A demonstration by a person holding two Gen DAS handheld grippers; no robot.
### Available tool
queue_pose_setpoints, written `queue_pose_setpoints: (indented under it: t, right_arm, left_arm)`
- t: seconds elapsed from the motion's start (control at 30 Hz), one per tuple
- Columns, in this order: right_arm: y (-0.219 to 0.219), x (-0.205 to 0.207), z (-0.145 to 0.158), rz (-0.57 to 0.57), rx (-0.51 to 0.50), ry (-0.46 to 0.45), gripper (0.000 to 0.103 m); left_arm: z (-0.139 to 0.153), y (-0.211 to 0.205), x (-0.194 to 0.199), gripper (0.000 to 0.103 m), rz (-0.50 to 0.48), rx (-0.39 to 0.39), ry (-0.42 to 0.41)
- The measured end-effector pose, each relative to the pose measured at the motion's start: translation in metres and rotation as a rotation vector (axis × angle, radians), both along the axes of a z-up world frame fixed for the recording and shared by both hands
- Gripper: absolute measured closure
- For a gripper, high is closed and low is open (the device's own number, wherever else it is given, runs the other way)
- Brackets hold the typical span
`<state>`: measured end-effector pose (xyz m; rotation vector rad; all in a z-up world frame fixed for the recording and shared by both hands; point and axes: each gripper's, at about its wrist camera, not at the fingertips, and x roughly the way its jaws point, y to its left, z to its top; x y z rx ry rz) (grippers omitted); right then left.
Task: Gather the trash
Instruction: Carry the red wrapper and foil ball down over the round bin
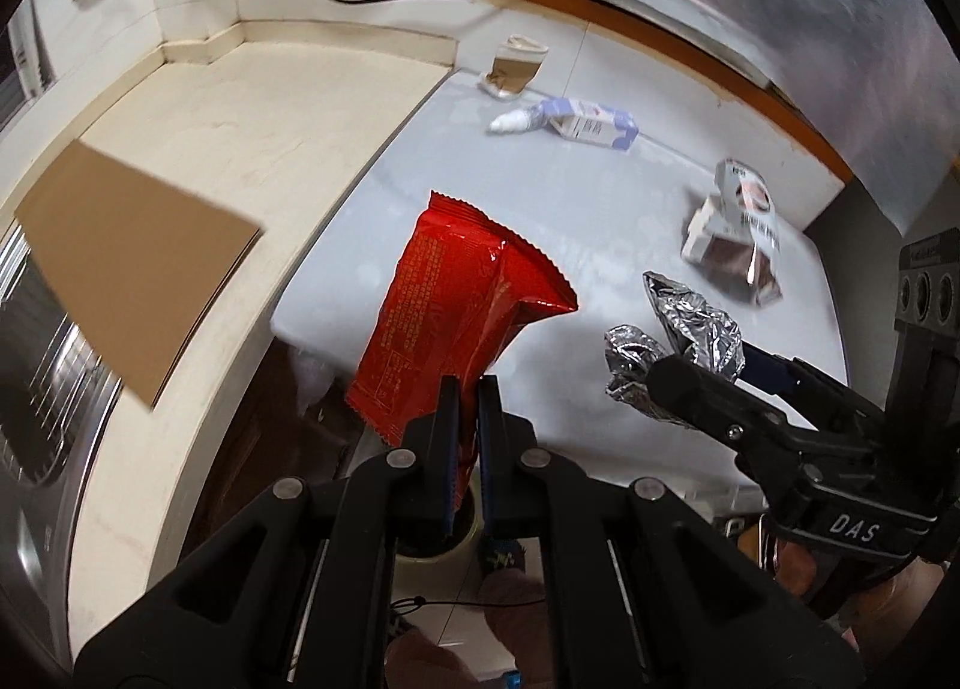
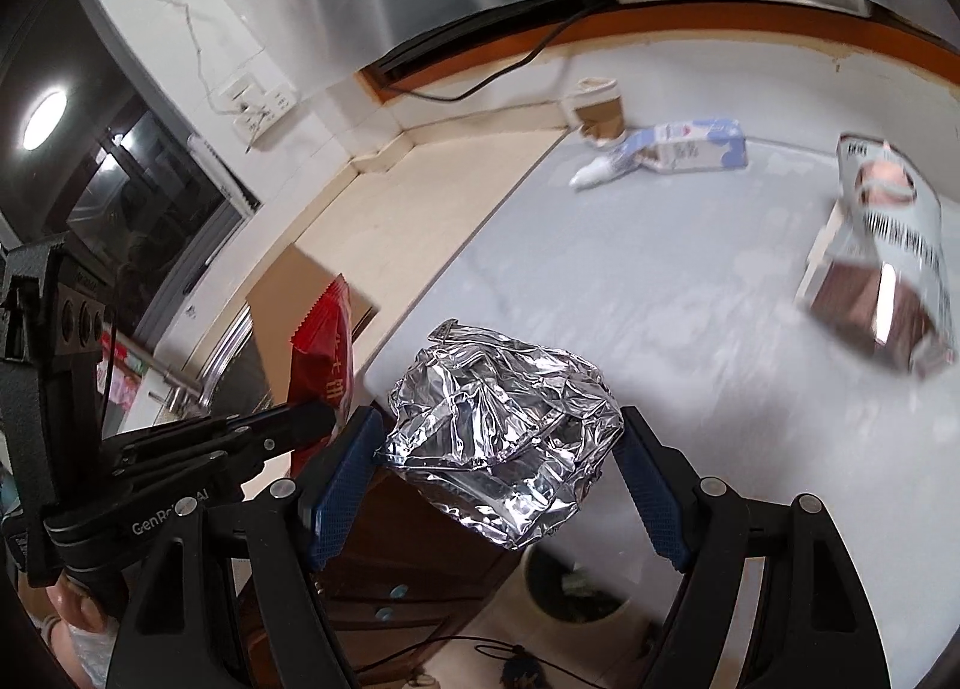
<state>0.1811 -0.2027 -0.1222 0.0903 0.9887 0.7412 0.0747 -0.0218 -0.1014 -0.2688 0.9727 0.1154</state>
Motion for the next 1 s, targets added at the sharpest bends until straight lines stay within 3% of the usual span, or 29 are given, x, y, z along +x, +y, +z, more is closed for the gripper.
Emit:
queue_pose_setpoints:
  t: [0.27, 0.5, 1.0]
  right_arm:
    - [0.022, -0.083, -0.017, 0.035, -0.057, 0.003, 0.025]
    - [0.036, -0.128, -0.064, 0.038, -0.114, 0.048, 0.025]
    - [0.054, -0.155, -0.248, 0.007, -0.311, 0.219, 0.025]
  left_arm:
    - [-0.041, 0.014, -0.056, 0.100, -0.020, -0.032, 0.052]
    - [-0.097, 0.022, -0.078, 0.100, -0.049, -0.054, 0.136]
    - [-0.270, 0.023, -0.079, 0.100, -0.107, -0.070, 0.329]
